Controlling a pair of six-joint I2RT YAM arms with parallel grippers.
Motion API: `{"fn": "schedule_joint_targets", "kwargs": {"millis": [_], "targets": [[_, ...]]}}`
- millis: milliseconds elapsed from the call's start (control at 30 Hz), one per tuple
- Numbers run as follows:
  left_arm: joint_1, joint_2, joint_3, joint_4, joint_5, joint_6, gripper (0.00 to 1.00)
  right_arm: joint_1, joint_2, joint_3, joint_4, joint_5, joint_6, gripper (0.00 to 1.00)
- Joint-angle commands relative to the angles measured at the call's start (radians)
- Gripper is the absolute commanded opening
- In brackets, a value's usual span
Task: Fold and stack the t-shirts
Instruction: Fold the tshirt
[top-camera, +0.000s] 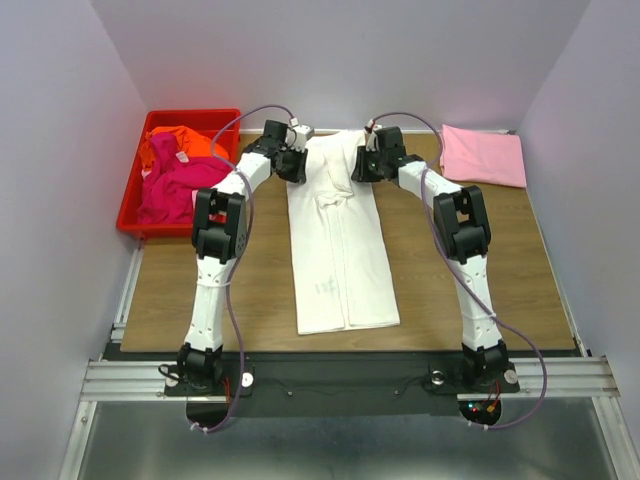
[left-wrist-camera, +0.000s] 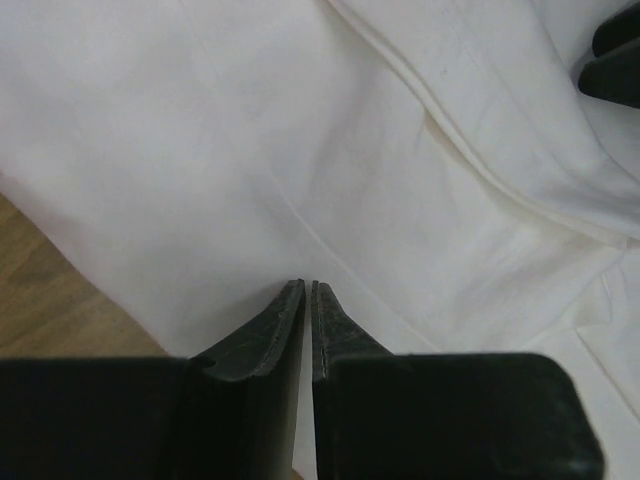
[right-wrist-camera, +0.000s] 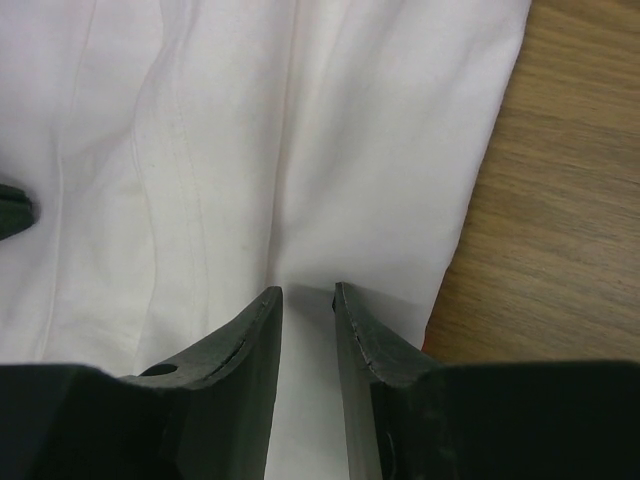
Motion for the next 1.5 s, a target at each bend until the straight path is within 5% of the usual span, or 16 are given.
{"fn": "schedule_joint_targets", "kwargs": {"millis": [0,267,867,1467], "targets": [[0.009,-0.152,-0.069,-0.007,0.032,0.004,0.20,-0.035,-0.009,-0.049,-0.033,0.121,-0.004,0.34],[-0.002,-0.146,-0.120,-0.003,0.029,0.007,0.20,-0.048,-0.016,-0.051,-0.032,0.144,0.017,0.34],[-0.002,0.106,0.168,-0.124,-0.040,-0.061,0.17,-0.080,0.008,-0.059,-0.037,0.184,0.025,0.35],[0.001,0.191,0.300,-0.063,0.000,-0.081,0.20,-0.124,0.022,-0.056,-0.060,0.213,0.019,0.37]]}}
